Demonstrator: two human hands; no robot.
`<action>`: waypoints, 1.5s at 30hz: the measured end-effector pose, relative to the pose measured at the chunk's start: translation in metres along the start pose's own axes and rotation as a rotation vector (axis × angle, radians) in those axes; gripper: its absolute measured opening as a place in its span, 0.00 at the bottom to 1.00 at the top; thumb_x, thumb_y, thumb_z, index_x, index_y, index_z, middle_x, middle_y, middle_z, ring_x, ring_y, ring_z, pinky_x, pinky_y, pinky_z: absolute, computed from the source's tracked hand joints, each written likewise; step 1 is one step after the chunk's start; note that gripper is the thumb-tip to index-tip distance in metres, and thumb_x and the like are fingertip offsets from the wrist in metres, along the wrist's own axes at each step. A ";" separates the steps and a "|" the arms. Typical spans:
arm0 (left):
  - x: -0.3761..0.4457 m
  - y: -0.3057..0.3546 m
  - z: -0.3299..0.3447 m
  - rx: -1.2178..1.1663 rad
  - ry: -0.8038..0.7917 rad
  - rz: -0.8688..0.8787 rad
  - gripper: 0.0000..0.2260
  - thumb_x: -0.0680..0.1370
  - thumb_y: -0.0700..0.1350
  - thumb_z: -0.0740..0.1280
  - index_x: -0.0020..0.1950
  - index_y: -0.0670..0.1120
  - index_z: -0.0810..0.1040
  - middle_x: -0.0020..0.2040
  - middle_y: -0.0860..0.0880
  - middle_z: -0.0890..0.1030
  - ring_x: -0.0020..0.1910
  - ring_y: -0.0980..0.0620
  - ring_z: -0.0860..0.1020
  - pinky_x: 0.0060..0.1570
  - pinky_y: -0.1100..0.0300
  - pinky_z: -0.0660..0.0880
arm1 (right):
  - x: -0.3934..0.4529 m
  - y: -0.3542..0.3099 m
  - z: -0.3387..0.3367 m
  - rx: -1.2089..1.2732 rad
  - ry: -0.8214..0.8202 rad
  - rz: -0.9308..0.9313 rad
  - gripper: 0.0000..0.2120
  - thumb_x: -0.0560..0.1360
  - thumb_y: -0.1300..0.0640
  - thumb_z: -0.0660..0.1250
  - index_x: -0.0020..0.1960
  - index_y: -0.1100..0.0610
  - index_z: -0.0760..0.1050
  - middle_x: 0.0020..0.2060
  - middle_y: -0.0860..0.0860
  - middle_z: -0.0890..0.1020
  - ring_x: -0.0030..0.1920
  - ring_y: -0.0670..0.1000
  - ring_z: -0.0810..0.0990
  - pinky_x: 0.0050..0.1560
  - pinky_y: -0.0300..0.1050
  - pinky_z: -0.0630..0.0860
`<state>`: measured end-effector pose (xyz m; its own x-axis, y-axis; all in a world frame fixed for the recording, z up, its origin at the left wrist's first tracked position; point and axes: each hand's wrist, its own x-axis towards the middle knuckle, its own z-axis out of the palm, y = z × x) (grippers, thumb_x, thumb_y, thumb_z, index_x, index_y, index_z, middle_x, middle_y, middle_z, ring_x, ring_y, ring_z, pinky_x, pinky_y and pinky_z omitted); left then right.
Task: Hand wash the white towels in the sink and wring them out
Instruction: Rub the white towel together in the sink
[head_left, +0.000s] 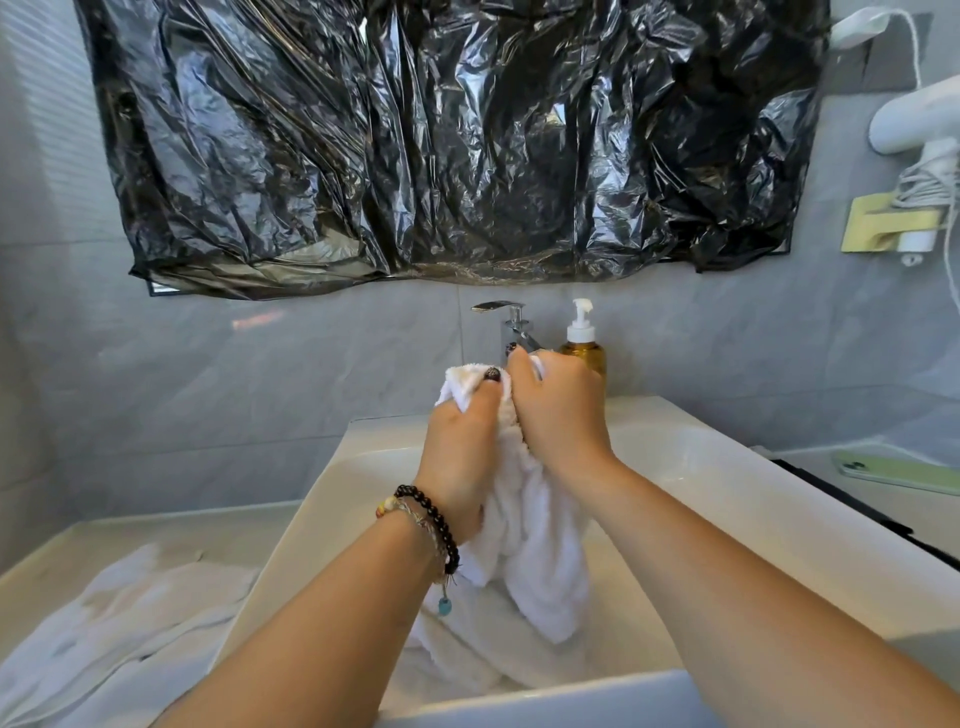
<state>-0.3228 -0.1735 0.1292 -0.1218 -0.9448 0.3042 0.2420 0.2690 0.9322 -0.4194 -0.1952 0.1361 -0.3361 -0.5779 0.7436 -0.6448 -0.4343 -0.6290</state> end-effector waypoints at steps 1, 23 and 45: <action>0.001 0.001 -0.002 -0.011 0.006 -0.022 0.09 0.81 0.42 0.60 0.49 0.39 0.77 0.39 0.44 0.78 0.33 0.51 0.79 0.30 0.63 0.75 | -0.009 -0.003 0.000 0.000 -0.013 -0.038 0.23 0.79 0.56 0.61 0.26 0.57 0.61 0.22 0.50 0.65 0.27 0.50 0.63 0.32 0.51 0.65; -0.009 0.003 0.006 -0.020 -0.078 0.022 0.10 0.82 0.40 0.59 0.43 0.42 0.77 0.34 0.46 0.80 0.34 0.51 0.81 0.33 0.60 0.79 | 0.003 -0.001 -0.006 0.115 0.020 0.054 0.26 0.78 0.62 0.61 0.23 0.52 0.58 0.19 0.46 0.64 0.26 0.52 0.63 0.35 0.49 0.63; 0.011 0.034 -0.045 0.152 -0.053 -0.006 0.12 0.76 0.46 0.72 0.52 0.38 0.82 0.45 0.43 0.86 0.42 0.49 0.84 0.41 0.58 0.83 | 0.010 0.006 -0.049 0.894 -0.764 0.635 0.12 0.72 0.55 0.66 0.33 0.56 0.84 0.34 0.53 0.83 0.35 0.49 0.82 0.39 0.40 0.78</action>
<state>-0.2725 -0.1835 0.1551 -0.1744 -0.9363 0.3050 0.0934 0.2926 0.9517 -0.4603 -0.1692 0.1507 0.2469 -0.9587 0.1410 0.2458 -0.0788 -0.9661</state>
